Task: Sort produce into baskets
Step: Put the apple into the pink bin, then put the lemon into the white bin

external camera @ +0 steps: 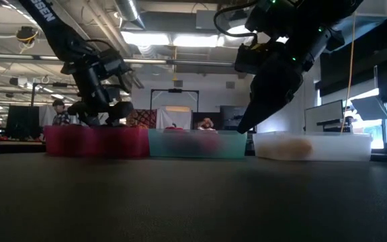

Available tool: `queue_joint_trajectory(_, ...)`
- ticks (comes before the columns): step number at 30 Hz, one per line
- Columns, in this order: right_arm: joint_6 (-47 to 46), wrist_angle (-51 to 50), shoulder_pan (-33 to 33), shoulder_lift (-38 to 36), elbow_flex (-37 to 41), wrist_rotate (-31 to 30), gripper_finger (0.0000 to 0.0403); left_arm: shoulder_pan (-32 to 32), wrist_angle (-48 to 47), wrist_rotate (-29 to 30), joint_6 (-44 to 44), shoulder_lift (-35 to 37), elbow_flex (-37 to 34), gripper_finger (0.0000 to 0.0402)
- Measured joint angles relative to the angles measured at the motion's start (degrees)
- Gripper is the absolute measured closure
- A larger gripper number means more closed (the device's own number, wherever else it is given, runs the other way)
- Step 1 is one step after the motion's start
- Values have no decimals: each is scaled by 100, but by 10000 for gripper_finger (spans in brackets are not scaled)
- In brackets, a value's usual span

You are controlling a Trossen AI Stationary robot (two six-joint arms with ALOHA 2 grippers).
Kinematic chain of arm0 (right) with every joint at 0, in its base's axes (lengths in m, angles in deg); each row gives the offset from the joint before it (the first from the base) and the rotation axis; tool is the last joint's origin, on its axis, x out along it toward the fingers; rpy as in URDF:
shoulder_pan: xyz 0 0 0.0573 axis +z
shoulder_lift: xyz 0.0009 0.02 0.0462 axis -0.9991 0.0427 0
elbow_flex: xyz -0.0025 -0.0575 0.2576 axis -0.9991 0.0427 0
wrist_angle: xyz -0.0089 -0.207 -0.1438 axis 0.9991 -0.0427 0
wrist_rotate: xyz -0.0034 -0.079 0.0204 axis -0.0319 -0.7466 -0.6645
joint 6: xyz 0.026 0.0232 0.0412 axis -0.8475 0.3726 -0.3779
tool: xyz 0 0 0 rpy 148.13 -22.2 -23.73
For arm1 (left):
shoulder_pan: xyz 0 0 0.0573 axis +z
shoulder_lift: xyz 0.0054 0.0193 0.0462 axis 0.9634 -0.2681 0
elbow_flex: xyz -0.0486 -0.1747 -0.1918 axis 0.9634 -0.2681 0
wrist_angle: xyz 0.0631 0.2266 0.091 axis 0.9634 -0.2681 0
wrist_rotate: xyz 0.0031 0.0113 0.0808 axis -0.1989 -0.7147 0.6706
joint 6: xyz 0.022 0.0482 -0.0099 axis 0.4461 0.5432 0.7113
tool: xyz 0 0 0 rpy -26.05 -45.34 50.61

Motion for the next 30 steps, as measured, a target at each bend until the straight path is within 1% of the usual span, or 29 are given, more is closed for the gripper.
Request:
queue_joint_trajectory(3, 2, 0, 0, 0, 0, 0, 118, 4, 75, 2, 90, 0, 0, 135)
queue_joint_trajectory(6, 2, 0, 0, 0, 0, 0, 118, 7, 168, 2, -32, 0, 0, 134)
queue_joint_trajectory(8, 2, -2, 0, 0, 0, 0, 118, 7, 166, 2, -54, 0, 0, 127)
queue_joint_trajectory(10, 2, -2, 0, 0, 0, 0, 118, 7, 142, 2, -7, 0, 0, 111)
queue_joint_trajectory(15, 2, -2, 0, 0, 0, 0, 118, 46, 126, -2, -24, 0, 0, 55)
queue_joint_trajectory(19, 3, -11, 0, 0, 0, 0, 118, 15, 116, -52, 90, 2, 63, 29)
queue_joint_trajectory(23, -48, 35, 0, 0, 0, 57, 118, -73, 34, -251, 287, 15, 220, 22)
queue_joint_trajectory(25, -49, 35, -1, 0, 0, 105, 118, -114, -186, -366, 424, 18, 397, 21)
queue_joint_trajectory(28, -47, 37, 0, 0, 0, 141, 118, -142, -472, -410, 568, 22, 588, 21)
queue_joint_trajectory(30, -45, 3, -1, 0, 0, 282, 118, -142, -497, -409, 581, 23, 662, 21)
